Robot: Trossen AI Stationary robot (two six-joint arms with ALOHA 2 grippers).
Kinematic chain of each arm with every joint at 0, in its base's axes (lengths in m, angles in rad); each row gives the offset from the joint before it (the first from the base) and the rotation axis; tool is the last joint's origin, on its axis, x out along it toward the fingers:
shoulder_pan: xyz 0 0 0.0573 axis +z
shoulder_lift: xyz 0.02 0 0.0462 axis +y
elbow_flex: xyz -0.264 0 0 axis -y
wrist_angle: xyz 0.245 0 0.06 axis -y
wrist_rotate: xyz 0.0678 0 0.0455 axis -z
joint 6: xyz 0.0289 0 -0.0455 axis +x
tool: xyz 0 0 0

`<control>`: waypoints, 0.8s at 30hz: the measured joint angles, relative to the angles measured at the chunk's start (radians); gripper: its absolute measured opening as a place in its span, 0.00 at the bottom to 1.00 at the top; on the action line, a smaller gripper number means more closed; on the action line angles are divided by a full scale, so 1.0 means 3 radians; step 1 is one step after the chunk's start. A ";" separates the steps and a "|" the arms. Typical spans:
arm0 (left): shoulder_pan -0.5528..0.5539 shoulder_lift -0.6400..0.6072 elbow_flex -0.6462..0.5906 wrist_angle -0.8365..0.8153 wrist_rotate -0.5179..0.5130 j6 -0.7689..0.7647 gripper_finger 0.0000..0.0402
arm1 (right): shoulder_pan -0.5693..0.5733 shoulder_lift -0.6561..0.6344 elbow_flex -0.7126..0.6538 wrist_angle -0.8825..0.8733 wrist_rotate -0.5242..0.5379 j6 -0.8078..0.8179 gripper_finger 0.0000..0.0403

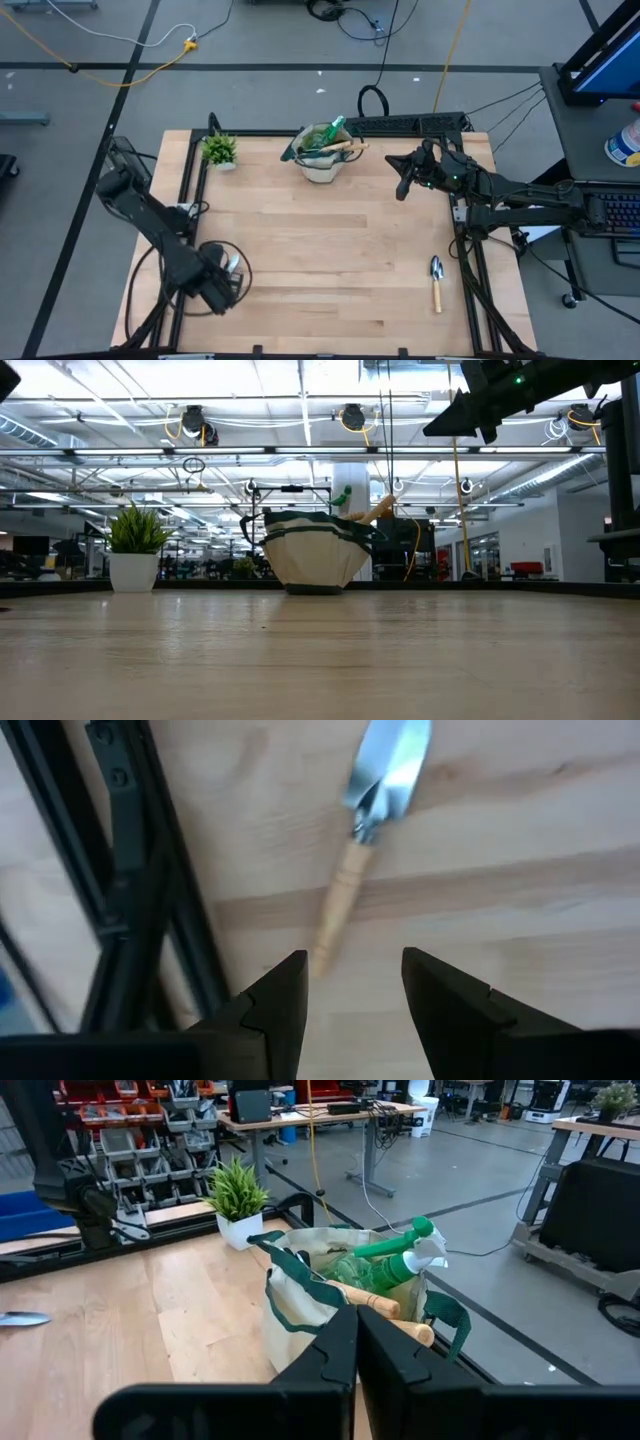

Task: Pick & Place Garden tools in Gardening bag
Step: Put the brown trowel into the green gardening bag

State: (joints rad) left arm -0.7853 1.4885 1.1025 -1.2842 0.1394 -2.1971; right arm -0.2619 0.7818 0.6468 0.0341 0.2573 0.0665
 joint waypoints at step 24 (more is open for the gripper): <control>-0.0174 0.0503 -0.0394 0.0749 0.0369 0.0269 0.42 | 0.0005 -0.0001 0.0000 0.0001 -0.0003 0.0000 0.00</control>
State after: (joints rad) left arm -0.8376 1.6394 0.9843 -1.0595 0.2501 -2.1163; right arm -0.2604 0.7815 0.6468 0.0345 0.2565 0.0665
